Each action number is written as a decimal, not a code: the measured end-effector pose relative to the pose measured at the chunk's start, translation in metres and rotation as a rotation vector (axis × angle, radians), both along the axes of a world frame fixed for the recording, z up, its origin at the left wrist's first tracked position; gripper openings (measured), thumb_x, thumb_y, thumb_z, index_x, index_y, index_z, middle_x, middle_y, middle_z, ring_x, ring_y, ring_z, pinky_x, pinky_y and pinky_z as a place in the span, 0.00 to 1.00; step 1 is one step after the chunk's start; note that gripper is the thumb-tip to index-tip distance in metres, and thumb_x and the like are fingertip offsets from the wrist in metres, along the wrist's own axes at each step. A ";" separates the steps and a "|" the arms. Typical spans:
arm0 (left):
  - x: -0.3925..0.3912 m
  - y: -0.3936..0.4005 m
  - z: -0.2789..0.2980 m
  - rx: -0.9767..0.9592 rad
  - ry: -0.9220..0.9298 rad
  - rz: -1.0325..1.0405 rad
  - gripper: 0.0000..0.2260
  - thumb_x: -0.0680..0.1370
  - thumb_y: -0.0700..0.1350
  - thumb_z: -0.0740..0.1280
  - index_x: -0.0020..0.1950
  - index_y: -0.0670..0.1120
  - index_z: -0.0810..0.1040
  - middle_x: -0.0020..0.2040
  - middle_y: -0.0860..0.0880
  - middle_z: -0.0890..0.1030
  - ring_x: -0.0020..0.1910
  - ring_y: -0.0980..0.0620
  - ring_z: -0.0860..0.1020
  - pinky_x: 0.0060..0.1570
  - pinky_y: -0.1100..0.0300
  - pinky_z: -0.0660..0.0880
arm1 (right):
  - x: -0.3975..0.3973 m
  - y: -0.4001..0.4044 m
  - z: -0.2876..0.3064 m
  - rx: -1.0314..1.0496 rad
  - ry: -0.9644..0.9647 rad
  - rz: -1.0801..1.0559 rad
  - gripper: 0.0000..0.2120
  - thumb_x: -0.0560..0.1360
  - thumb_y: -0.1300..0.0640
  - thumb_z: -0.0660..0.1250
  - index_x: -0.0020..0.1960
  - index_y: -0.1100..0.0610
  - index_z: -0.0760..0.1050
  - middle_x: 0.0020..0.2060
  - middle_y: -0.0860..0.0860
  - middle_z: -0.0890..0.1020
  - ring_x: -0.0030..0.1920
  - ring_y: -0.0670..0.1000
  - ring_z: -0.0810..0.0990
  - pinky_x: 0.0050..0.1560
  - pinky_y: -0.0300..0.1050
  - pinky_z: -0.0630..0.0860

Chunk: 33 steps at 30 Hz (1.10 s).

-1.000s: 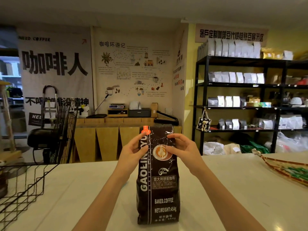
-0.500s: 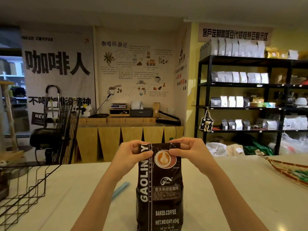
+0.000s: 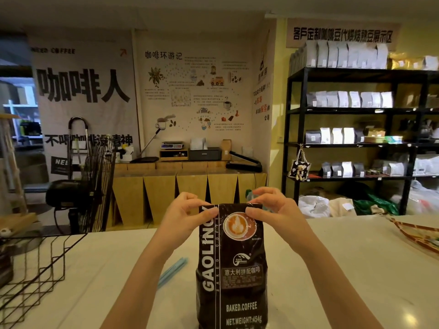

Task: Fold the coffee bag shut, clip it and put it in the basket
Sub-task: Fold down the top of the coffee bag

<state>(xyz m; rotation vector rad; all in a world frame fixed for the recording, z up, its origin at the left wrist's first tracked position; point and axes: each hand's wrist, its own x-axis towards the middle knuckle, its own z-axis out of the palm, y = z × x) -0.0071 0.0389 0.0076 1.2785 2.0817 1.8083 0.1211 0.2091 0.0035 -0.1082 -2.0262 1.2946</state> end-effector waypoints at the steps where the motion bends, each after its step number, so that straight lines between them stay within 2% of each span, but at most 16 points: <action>1: 0.003 0.000 -0.001 0.027 -0.074 -0.048 0.05 0.70 0.46 0.69 0.43 0.48 0.82 0.48 0.48 0.78 0.48 0.50 0.78 0.44 0.62 0.73 | 0.000 -0.001 0.000 -0.063 0.000 0.066 0.03 0.68 0.60 0.71 0.42 0.55 0.81 0.53 0.45 0.79 0.53 0.45 0.79 0.50 0.40 0.77; 3: 0.009 0.002 -0.004 0.078 -0.218 -0.150 0.06 0.73 0.45 0.66 0.44 0.46 0.81 0.41 0.48 0.83 0.41 0.51 0.81 0.39 0.65 0.75 | 0.000 -0.003 -0.002 -0.169 -0.006 0.152 0.03 0.70 0.63 0.69 0.44 0.59 0.80 0.43 0.47 0.85 0.44 0.45 0.84 0.42 0.36 0.80; 5: 0.015 0.005 -0.006 0.138 -0.328 -0.194 0.08 0.74 0.44 0.64 0.39 0.45 0.80 0.33 0.49 0.83 0.33 0.54 0.80 0.32 0.68 0.75 | -0.001 -0.004 -0.003 -0.209 0.001 0.145 0.03 0.71 0.63 0.68 0.43 0.58 0.79 0.32 0.48 0.85 0.35 0.46 0.84 0.36 0.35 0.79; 6: 0.016 0.007 -0.007 0.166 -0.373 -0.194 0.08 0.75 0.44 0.63 0.38 0.44 0.80 0.31 0.50 0.82 0.31 0.55 0.80 0.30 0.68 0.75 | -0.001 -0.004 -0.003 -0.226 0.016 0.138 0.03 0.71 0.64 0.68 0.42 0.58 0.79 0.30 0.49 0.85 0.34 0.46 0.84 0.35 0.35 0.79; 14: 0.019 0.017 -0.012 0.280 -0.584 -0.193 0.08 0.74 0.43 0.65 0.42 0.40 0.80 0.33 0.47 0.84 0.32 0.53 0.82 0.32 0.63 0.79 | -0.005 -0.005 -0.007 -0.406 0.038 0.152 0.03 0.70 0.62 0.68 0.43 0.58 0.80 0.31 0.51 0.85 0.33 0.49 0.83 0.34 0.37 0.78; 23: 0.019 0.016 -0.015 0.247 -0.473 -0.108 0.09 0.75 0.43 0.63 0.43 0.45 0.82 0.35 0.47 0.85 0.35 0.52 0.82 0.37 0.60 0.77 | -0.009 -0.014 -0.011 -0.421 0.015 0.089 0.04 0.68 0.60 0.71 0.43 0.57 0.80 0.36 0.53 0.85 0.37 0.50 0.83 0.38 0.40 0.79; 27: 0.023 0.016 -0.013 0.249 -0.484 -0.125 0.11 0.76 0.46 0.62 0.43 0.45 0.82 0.35 0.48 0.85 0.36 0.52 0.82 0.39 0.60 0.78 | -0.011 -0.020 -0.010 -0.426 0.027 0.065 0.02 0.68 0.59 0.72 0.41 0.56 0.82 0.34 0.52 0.85 0.35 0.50 0.84 0.36 0.39 0.80; 33: 0.027 0.016 -0.014 0.276 -0.462 -0.090 0.12 0.76 0.48 0.61 0.42 0.44 0.81 0.35 0.47 0.85 0.37 0.51 0.83 0.38 0.59 0.78 | -0.012 -0.023 -0.010 -0.563 -0.001 0.073 0.04 0.69 0.58 0.71 0.40 0.59 0.80 0.32 0.53 0.85 0.31 0.49 0.83 0.32 0.38 0.80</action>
